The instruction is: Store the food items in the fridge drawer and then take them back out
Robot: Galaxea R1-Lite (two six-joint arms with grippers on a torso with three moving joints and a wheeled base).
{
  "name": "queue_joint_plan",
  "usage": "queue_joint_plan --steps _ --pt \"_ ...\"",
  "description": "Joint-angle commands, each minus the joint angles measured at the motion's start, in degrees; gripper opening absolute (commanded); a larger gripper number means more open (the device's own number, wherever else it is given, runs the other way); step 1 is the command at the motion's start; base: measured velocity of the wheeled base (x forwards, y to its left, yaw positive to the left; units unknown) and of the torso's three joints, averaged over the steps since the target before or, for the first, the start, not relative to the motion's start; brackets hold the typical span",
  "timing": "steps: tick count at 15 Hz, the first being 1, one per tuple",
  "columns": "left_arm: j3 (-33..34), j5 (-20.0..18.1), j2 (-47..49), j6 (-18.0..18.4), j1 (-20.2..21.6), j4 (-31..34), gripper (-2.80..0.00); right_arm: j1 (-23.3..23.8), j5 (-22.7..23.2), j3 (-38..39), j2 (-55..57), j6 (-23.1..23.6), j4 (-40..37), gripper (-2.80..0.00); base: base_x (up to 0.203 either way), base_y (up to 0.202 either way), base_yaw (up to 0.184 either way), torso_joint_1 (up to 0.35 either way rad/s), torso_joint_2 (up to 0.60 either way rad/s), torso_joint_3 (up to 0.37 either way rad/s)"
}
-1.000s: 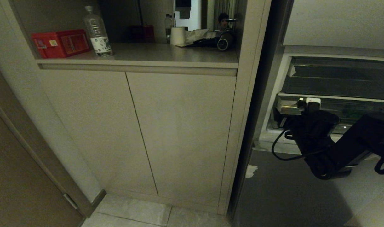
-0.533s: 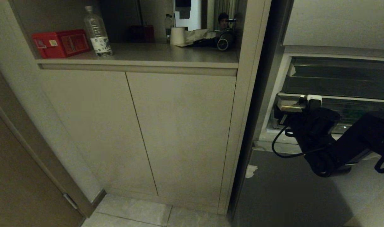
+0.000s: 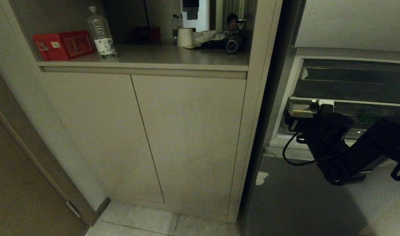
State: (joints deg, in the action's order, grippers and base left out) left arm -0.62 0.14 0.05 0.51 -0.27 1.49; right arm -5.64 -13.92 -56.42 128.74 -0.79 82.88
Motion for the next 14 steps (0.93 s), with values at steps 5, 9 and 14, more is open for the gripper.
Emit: queue_joint_plan --steps 5,9,14 --pt "0.01 0.04 0.04 0.01 0.00 0.01 -2.80 -0.07 2.23 0.52 1.16 -0.34 0.44 0.00 0.000 0.000 0.000 0.000 0.00 0.000" --pt "0.01 0.04 0.04 0.01 0.00 0.01 -2.80 -0.16 4.96 0.43 1.77 -0.44 0.35 0.00 0.000 0.000 0.000 0.000 0.00 0.000" --pt "0.01 0.04 0.04 0.01 0.00 0.01 -2.80 -0.08 8.29 -1.04 3.88 -1.48 0.36 0.00 0.000 0.000 0.000 0.000 0.00 0.000"
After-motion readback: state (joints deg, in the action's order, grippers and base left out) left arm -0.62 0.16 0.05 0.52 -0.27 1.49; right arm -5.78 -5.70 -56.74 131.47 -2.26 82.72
